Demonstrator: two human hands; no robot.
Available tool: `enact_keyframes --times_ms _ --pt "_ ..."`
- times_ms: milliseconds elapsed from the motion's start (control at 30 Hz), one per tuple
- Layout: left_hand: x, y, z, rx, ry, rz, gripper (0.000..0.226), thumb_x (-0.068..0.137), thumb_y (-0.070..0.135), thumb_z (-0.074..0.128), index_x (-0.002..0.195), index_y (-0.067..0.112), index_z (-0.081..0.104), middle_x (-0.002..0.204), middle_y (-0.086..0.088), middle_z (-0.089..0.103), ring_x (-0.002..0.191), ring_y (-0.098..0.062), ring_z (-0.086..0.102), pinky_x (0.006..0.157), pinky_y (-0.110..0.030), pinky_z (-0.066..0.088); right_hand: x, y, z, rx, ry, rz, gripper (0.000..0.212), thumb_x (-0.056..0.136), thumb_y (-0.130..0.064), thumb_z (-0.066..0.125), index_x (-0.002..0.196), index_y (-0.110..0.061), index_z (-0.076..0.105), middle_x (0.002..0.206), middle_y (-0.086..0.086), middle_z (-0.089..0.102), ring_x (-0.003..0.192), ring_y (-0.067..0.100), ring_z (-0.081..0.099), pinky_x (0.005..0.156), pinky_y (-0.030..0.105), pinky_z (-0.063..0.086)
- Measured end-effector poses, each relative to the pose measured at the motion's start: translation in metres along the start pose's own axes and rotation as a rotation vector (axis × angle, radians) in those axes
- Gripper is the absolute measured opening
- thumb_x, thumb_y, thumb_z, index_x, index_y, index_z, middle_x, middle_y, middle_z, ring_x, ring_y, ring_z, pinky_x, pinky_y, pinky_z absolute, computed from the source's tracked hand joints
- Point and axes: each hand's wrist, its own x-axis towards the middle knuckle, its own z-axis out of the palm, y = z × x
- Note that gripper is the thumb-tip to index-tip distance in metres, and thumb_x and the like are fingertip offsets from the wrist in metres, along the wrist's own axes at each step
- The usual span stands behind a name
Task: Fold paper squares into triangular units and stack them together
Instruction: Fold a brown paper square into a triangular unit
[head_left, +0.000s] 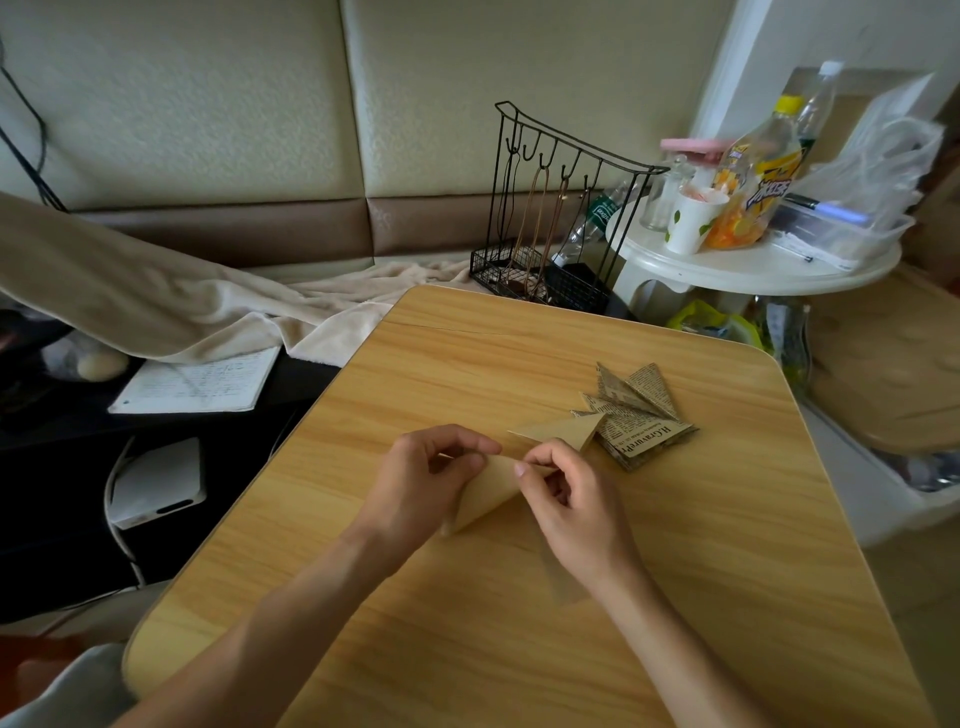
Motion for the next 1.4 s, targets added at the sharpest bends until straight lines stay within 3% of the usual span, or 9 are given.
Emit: enact_keyframes --times_ms 100,267,433,533,667,833,1233,1300,1400 --pt "0.0001 -0.0014 0.0008 -0.006 0.016 -0.022 0.024 0.097 0.01 0.068 0.09 0.03 0.08 0.091 0.004 0.075 0.084 -0.018 0.07 0.072 -0.035 0.059 0.0005 0.0015 0.0004 0.006 0.004 0.008 0.018 0.097 -0.013 0.069 0.08 -0.019 0.064 0.062 -0.01 0.053 0.057 0.003 0.046 0.054 0.022 0.036" --pt "0.0006 -0.0033 0.0 -0.016 0.009 -0.037 0.024 0.096 0.012 0.069 0.09 0.032 0.08 0.085 0.008 0.074 0.073 -0.004 0.066 0.065 -0.019 0.054 0.0012 0.0041 0.0 -0.002 0.008 0.017 0.018 0.098 -0.017 0.068 0.08 -0.021 0.065 0.059 -0.015 0.05 0.055 0.002 0.043 0.052 0.018 0.033" --pt "0.0001 -0.003 0.001 -0.013 -0.02 -0.024 0.03 0.099 0.008 0.065 0.094 0.032 0.082 0.091 0.012 0.077 0.081 -0.007 0.068 0.071 -0.021 0.056 0.0017 0.004 0.0008 0.053 0.0 0.034 0.019 0.098 -0.009 0.065 0.083 -0.021 0.067 0.066 -0.014 0.056 0.057 0.001 0.044 0.054 0.017 0.035" --pt "0.0001 -0.0036 0.0013 -0.008 -0.013 -0.035 0.029 0.099 0.008 0.064 0.095 0.03 0.082 0.093 0.012 0.077 0.086 -0.014 0.071 0.076 -0.027 0.057 0.0021 0.0033 0.0005 0.075 0.005 0.042 0.018 0.099 -0.01 0.065 0.086 -0.022 0.069 0.069 -0.007 0.061 0.059 0.004 0.047 0.055 0.023 0.037" --pt "0.0001 -0.0032 0.0019 0.012 -0.009 -0.03 0.03 0.099 0.008 0.064 0.092 0.031 0.081 0.088 0.012 0.076 0.072 -0.003 0.065 0.063 -0.018 0.051 0.002 0.0032 -0.0005 0.079 0.006 0.064 0.016 0.099 -0.015 0.066 0.084 -0.02 0.067 0.061 -0.004 0.051 0.056 0.01 0.045 0.054 0.031 0.036" --pt "0.0002 -0.004 0.0025 0.005 -0.044 -0.004 0.015 0.096 0.021 0.07 0.095 0.033 0.079 0.094 0.005 0.077 0.081 -0.026 0.071 0.07 -0.042 0.059 0.0008 -0.0012 -0.0012 0.067 -0.016 0.05 0.017 0.101 -0.014 0.064 0.085 -0.018 0.067 0.065 0.009 0.054 0.058 0.009 0.044 0.054 0.027 0.035" --pt "0.0027 -0.0062 0.0006 0.002 -0.023 0.021 0.024 0.095 0.011 0.071 0.092 0.033 0.081 0.094 0.008 0.078 0.091 -0.008 0.072 0.08 -0.021 0.057 0.0004 0.0028 0.0004 0.039 0.018 -0.021 0.017 0.099 -0.009 0.065 0.092 -0.025 0.07 0.074 -0.004 0.064 0.061 0.005 0.052 0.055 0.017 0.036" --pt "0.0024 -0.0059 0.0012 0.005 -0.009 0.014 0.025 0.095 0.011 0.071 0.092 0.034 0.081 0.093 0.007 0.078 0.09 -0.012 0.072 0.082 -0.028 0.059 0.0009 0.0041 0.0007 0.044 0.026 -0.013 0.017 0.098 -0.008 0.066 0.092 -0.023 0.071 0.074 -0.007 0.064 0.064 0.006 0.055 0.058 0.018 0.039" --pt "0.0018 -0.0043 0.0016 0.012 -0.006 -0.001 0.021 0.096 0.014 0.07 0.094 0.033 0.08 0.09 -0.003 0.078 0.088 -0.039 0.071 0.077 -0.056 0.06 0.0016 0.006 0.0012 0.101 0.027 0.048 0.014 0.096 -0.008 0.068 0.089 -0.021 0.071 0.075 -0.007 0.066 0.066 0.007 0.057 0.061 0.022 0.043"
